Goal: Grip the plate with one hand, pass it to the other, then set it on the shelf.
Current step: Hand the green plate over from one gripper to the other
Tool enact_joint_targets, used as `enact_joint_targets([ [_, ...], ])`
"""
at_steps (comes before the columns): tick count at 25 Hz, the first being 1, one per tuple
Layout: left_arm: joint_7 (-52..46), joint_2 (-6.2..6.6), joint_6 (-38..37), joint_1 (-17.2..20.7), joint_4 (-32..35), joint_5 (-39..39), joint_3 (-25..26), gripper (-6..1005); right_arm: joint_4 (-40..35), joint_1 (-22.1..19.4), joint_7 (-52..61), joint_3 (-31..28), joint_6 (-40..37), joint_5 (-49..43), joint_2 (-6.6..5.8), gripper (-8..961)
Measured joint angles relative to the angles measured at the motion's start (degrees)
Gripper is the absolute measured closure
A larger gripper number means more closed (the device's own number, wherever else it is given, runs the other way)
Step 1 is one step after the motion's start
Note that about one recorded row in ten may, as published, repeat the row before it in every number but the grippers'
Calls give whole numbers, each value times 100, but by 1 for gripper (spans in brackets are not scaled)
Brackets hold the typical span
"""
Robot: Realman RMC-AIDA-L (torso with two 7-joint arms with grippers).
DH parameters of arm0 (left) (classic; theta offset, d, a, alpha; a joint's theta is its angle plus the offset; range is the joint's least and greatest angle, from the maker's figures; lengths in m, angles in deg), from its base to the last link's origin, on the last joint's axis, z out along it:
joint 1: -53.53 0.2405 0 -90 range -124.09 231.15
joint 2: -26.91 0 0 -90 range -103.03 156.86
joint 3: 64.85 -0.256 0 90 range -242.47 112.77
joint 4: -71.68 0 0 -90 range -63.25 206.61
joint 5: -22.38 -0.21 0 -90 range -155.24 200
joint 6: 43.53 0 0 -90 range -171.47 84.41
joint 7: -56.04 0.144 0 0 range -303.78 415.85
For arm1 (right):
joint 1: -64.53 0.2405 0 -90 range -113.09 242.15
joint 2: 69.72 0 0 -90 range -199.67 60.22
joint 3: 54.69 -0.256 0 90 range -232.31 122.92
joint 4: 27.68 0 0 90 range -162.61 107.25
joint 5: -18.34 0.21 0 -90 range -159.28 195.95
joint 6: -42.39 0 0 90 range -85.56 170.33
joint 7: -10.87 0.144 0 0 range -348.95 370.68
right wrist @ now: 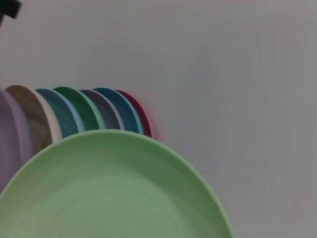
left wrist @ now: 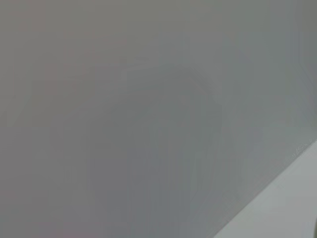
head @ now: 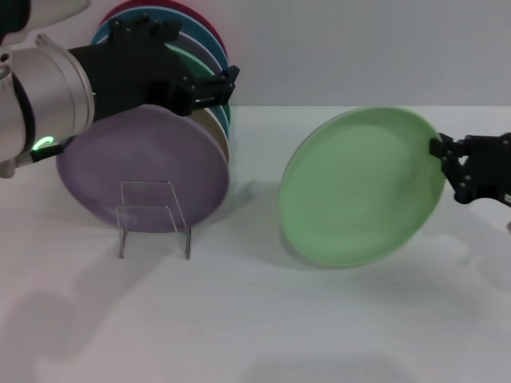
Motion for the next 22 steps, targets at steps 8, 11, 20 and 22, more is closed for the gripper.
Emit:
enact_joint_targets([
  [8, -11, -8, 39, -156, 372, 77, -32, 139, -242, 330, -538, 50, 30, 44, 20, 934],
  [11, -52, -7, 158, -164, 379, 73, -70, 139, -254, 406, -656, 105, 22, 76, 23, 934],
  [20, -123, 5, 287, -259, 377, 91, -383, 160, -396, 690, -725, 152, -13, 83, 29, 934],
  [22, -122, 1, 291, -293, 433, 81, -445, 165, -404, 715, -727, 185, -11, 103, 32, 934],
])
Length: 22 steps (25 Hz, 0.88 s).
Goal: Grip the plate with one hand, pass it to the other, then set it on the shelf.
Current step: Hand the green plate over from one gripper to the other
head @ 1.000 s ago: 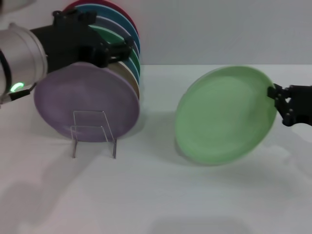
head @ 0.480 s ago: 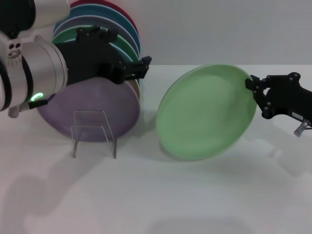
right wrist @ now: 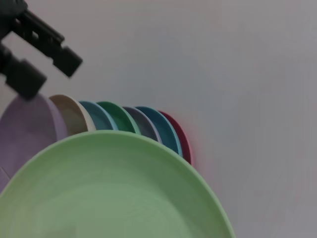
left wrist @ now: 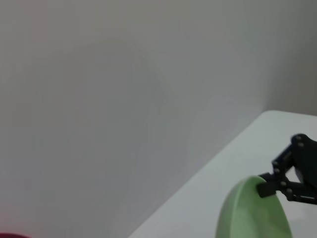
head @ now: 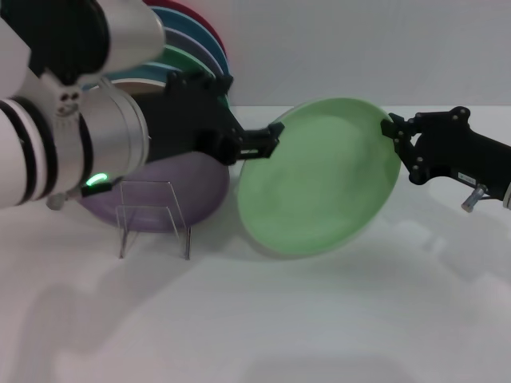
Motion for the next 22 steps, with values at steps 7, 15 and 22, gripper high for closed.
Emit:
enact_joint_targets([
  [7, 28, -17, -51, -236, 495, -3, -164, 183, -25, -53, -1, 91, 116, 233, 1, 934],
  [15, 32, -16, -255, -344, 711, -43, -283, 204, -48, -64, -1, 170, 146, 283, -2, 935],
  [22, 23, -20, -350, -404, 885, -267, -302, 222, -50, -63, 36, 169, 243, 298, -2, 934],
])
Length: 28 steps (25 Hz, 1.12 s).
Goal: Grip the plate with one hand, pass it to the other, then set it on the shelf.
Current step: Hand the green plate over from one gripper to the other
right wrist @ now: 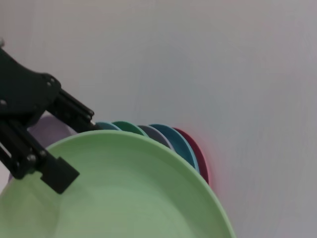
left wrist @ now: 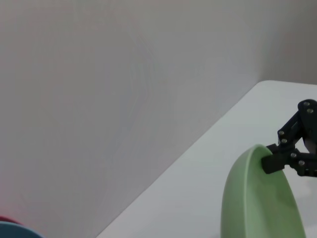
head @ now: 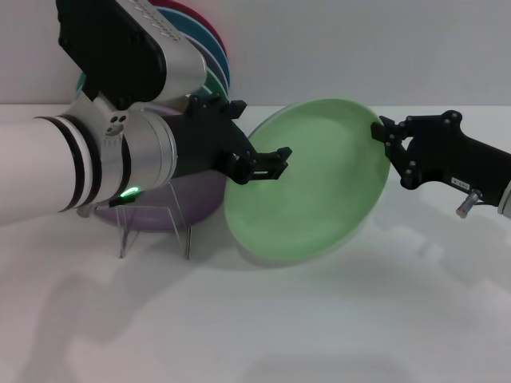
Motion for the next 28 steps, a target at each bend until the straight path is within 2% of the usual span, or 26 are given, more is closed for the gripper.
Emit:
enact_joint_targets([
  [14, -15, 14, -15, 10, 5, -72, 12, 258, -9, 3, 39, -6, 47, 47, -9, 932],
  [22, -5, 11, -17, -28, 39, -72, -1, 448, -17, 30, 70, -6, 27, 47, -9, 931],
  [27, 5, 17, -51, -20, -54, -84, 45, 458, -18, 29, 78, -5, 35, 46, -17, 931],
  [28, 11, 15, -78, -9, -74, -96, 45, 495, -18, 22, 78, -5, 36, 46, -17, 930],
])
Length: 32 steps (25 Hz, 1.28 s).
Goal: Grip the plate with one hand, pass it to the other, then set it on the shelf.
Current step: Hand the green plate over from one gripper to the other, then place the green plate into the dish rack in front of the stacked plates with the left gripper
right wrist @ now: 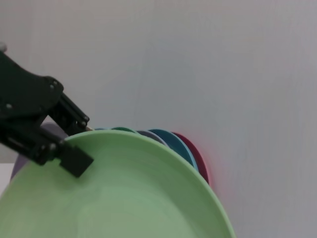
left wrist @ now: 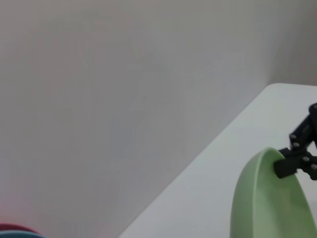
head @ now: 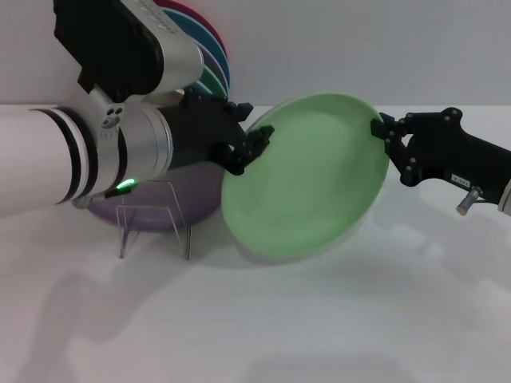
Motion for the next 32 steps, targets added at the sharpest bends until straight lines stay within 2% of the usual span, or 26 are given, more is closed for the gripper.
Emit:
enact_joint_targets([
  [6, 89, 0, -72, -46, 45, -109, -93, 724, -1, -42, 14, 17, 89, 0, 1, 930],
  [10, 148, -2, -125, -26, -13, -106, -151, 902, -17, -201, -118, 20, 623, 242, 9, 929],
  [12, 188, 1, -233, 22, -51, -82, -156, 915, -30, -387, -191, 9, 964, 663, -2, 929],
  [19, 249, 4, -341, 103, -171, -63, -204, 941, -129, -668, -233, -110, 1305, 1121, 7, 797],
  [23, 302, 7, -510, 281, -382, -57, -261, 948, -601, -795, -269, -349, 1653, 1719, 8, 716],
  [25, 631, 20, -1364, 745, -596, -49, -478, 951, -1209, -824, -381, -687, 2005, 2213, 23, 665],
  [26, 631, 20, -1364, 745, -596, -49, -478, 951, -1209, -824, -381, -687, 2005, 2213, 23, 640],
  [27, 931, 30, -1967, 1010, -635, -38, -685, 951, -1632, -806, -579, -882, 2251, 2431, 22, 615],
  [29, 1537, 37, -3105, 1361, -648, -40, -1118, 952, -1790, -793, -658, -974, 2336, 2487, 21, 564],
  [31, 2248, 40, -4525, 1624, -499, -102, -1705, 952, -1924, -792, -714, -1090, 2412, 2523, 21, 315],
  [32, 2558, 49, -5935, 1694, -173, -300, -2152, 953, -1948, -806, -718, -1143, 2436, 2526, 21, 315],
])
